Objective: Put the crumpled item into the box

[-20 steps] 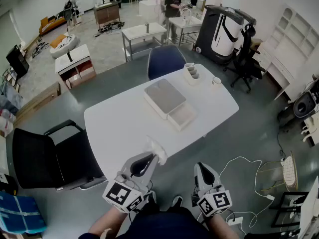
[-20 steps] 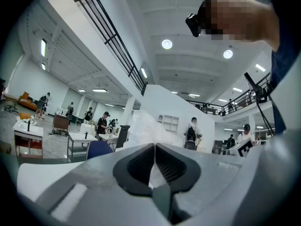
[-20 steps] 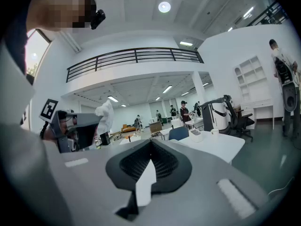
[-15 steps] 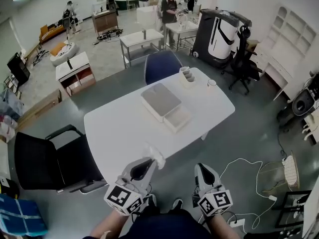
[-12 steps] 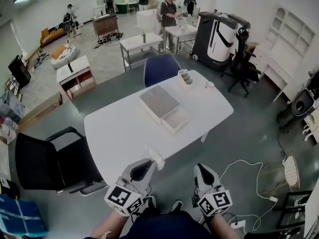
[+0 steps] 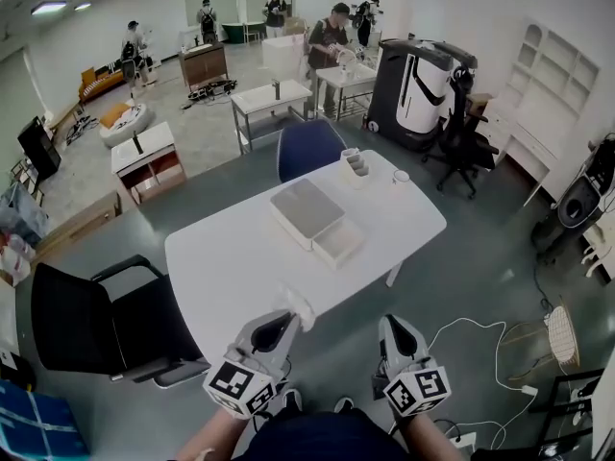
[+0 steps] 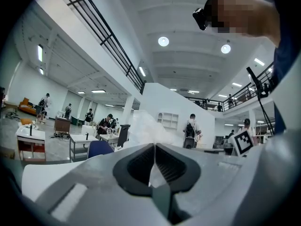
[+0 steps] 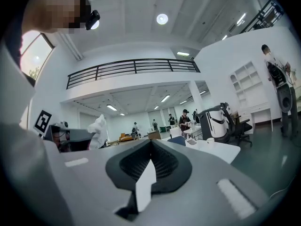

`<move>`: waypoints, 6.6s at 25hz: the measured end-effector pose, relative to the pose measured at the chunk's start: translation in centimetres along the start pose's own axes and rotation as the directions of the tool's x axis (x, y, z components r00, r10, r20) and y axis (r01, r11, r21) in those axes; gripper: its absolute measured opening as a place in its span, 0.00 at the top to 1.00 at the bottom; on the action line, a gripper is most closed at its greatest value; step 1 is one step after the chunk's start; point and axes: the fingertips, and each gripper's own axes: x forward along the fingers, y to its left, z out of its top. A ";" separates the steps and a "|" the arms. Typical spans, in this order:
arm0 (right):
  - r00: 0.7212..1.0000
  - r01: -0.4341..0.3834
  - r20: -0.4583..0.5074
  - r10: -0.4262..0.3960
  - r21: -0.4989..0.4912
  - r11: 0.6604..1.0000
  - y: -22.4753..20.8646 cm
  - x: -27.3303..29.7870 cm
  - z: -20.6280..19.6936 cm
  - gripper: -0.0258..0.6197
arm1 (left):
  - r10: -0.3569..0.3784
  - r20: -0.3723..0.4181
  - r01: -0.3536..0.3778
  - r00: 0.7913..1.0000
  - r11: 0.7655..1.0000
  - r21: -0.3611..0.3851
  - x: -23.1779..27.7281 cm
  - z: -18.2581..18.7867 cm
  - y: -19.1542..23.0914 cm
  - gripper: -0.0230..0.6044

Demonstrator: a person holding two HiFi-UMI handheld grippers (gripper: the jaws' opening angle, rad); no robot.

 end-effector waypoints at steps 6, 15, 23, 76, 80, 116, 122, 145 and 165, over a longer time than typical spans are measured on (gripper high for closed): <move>0.997 0.061 0.056 -0.061 -0.010 0.998 1.0 0.6 0.1 0.96 | -0.006 -0.004 0.006 1.000 1.000 -0.003 -1.3 -1.3 3.2 0.94; 0.990 0.136 0.030 -0.136 -0.003 0.991 -1.4 1.9 -1.0 0.96 | -0.067 -0.040 0.066 0.997 0.998 -0.024 2.0 -2.4 4.5 0.94; 0.989 0.144 0.022 -0.145 0.015 0.989 -7.5 4.2 0.5 0.96 | -0.080 -0.057 0.080 0.995 0.997 -0.015 9.1 -1.9 3.8 0.94; 0.992 -0.093 -0.086 0.096 0.034 0.995 -25.2 31.0 3.7 0.96 | 0.142 -0.245 -0.164 0.959 0.984 -0.074 32.7 -6.2 14.9 0.94; 0.989 -0.093 -0.109 0.096 0.031 0.995 -25.6 32.5 3.3 0.96 | 0.164 -0.292 -0.190 0.942 0.980 -0.060 32.4 -7.5 16.6 0.94; 0.912 -0.268 -0.268 0.310 0.185 0.946 -30.9 39.2 -1.8 0.96 | 0.312 -0.623 -0.285 0.717 0.947 0.147 38.8 -22.5 16.9 0.94; 0.909 -0.230 -0.309 0.281 0.192 0.954 -31.7 38.8 -3.4 0.96 | 0.287 -0.692 -0.228 0.662 0.957 0.179 38.4 -26.5 17.0 0.94; 0.895 -0.177 -0.376 0.241 0.199 0.964 -31.9 37.2 -5.6 0.96 | 0.206 -0.869 -0.161 0.449 0.976 0.149 38.1 -34.3 18.2 0.93; 0.893 -0.187 -0.370 0.258 0.217 0.958 -31.2 35.9 -5.4 0.96 | 0.219 -0.866 -0.214 0.449 0.968 0.134 37.7 -34.6 18.1 0.79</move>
